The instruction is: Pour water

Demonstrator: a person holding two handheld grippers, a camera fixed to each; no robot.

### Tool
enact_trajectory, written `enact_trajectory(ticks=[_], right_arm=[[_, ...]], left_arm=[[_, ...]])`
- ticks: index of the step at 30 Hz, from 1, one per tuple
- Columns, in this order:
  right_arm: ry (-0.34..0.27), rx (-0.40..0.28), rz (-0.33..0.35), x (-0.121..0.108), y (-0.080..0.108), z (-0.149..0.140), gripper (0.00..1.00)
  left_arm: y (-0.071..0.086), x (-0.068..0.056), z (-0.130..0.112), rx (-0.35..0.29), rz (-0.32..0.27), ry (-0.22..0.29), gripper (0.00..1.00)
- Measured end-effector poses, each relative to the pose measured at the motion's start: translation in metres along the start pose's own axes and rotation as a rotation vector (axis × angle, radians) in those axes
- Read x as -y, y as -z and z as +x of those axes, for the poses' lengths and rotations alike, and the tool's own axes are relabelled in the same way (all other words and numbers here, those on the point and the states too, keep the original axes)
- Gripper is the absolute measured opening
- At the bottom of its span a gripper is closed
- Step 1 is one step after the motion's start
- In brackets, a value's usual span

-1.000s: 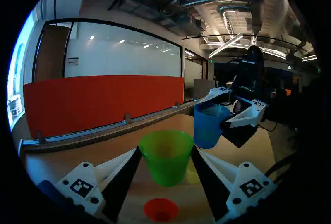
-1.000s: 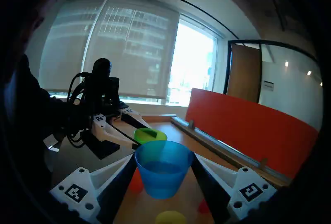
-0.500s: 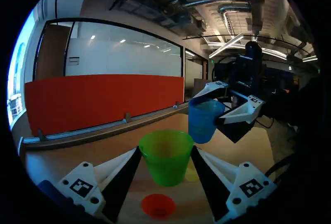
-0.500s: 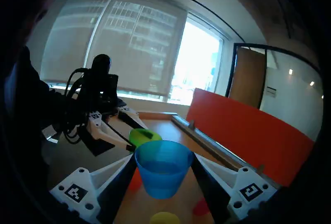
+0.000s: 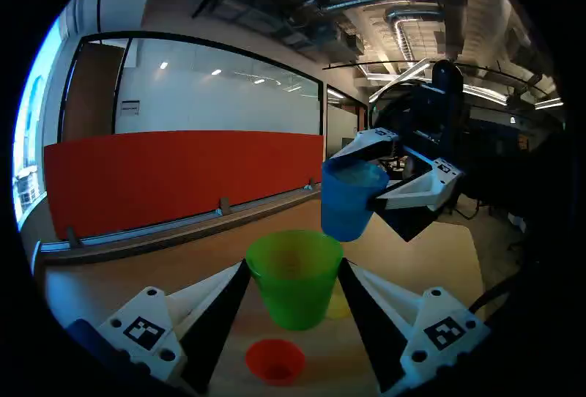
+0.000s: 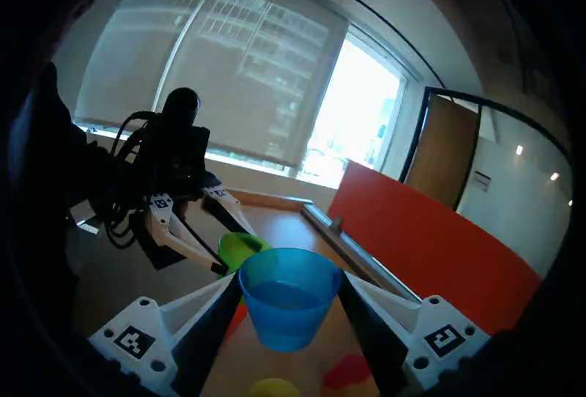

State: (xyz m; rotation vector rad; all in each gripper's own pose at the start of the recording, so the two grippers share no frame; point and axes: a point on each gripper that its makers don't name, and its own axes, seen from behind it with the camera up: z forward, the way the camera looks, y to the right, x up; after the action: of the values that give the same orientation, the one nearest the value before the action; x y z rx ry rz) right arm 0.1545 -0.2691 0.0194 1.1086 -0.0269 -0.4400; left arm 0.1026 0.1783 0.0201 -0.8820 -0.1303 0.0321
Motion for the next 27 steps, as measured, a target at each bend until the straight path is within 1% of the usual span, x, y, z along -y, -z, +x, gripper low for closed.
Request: enact_trajectory(ticks=[9, 17, 27], right_arm=[[0.052, 0.014, 0.006, -0.001, -0.006, 0.004, 0.92], [0.098, 0.018, 0.009, -0.004, -0.011, 0.010, 0.92], [0.172, 0.035, 0.023, -0.005, -0.016, 0.018, 0.93]], left_arm=[[0.004, -0.007, -0.003, -0.001, -0.003, -0.006, 0.87], [0.008, -0.010, -0.004, -0.002, -0.001, -0.013, 0.87], [0.008, -0.014, -0.001, -0.017, 0.001, -0.019, 0.87]])
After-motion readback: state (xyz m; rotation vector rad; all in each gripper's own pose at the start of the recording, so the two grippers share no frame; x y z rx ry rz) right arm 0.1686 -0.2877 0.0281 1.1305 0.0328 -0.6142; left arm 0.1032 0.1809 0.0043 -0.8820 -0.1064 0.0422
